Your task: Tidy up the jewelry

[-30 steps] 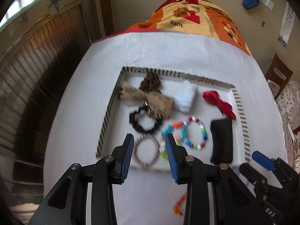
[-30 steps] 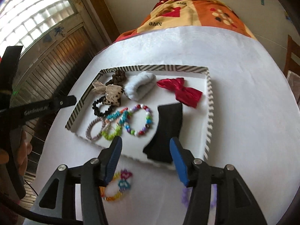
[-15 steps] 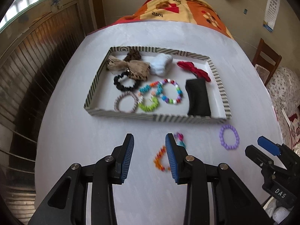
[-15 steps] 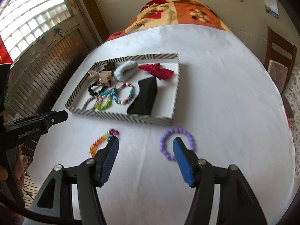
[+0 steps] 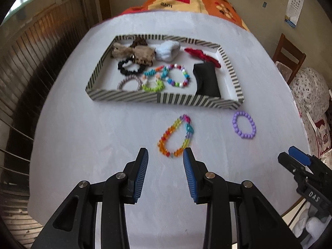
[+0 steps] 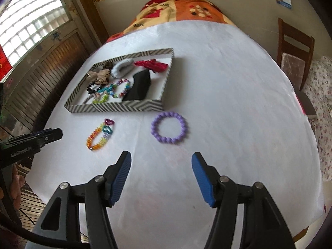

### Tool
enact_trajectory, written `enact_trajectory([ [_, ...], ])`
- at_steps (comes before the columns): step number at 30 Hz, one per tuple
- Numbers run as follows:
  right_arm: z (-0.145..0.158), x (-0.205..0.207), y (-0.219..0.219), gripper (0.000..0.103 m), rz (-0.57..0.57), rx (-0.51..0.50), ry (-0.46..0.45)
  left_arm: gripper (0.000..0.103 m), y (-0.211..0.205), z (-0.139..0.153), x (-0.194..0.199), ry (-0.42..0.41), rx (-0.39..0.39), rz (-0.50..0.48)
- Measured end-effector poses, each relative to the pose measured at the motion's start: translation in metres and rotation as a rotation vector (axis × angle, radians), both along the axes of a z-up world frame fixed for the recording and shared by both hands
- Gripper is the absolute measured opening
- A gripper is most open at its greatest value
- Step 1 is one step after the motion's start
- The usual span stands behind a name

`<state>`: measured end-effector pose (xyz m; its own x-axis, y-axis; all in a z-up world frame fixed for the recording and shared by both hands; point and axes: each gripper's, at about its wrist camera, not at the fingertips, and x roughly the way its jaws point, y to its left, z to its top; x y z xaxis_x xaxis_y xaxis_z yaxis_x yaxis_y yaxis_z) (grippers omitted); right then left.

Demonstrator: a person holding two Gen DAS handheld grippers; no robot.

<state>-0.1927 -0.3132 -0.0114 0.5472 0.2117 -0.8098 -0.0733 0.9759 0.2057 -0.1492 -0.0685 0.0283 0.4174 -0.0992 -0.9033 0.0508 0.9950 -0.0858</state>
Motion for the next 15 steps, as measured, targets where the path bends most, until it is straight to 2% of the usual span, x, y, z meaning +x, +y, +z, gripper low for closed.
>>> enact_trajectory([
  [6,-0.019,0.012,-0.016,0.064,-0.027,-0.008,0.039,0.025,0.003,-0.025,0.01,0.06,-0.017,0.013],
  [15,-0.038,0.059,-0.012,0.064,-0.005,-0.036,0.066,0.025,-0.002,-0.05,0.04,0.106,-0.035,-0.007],
])
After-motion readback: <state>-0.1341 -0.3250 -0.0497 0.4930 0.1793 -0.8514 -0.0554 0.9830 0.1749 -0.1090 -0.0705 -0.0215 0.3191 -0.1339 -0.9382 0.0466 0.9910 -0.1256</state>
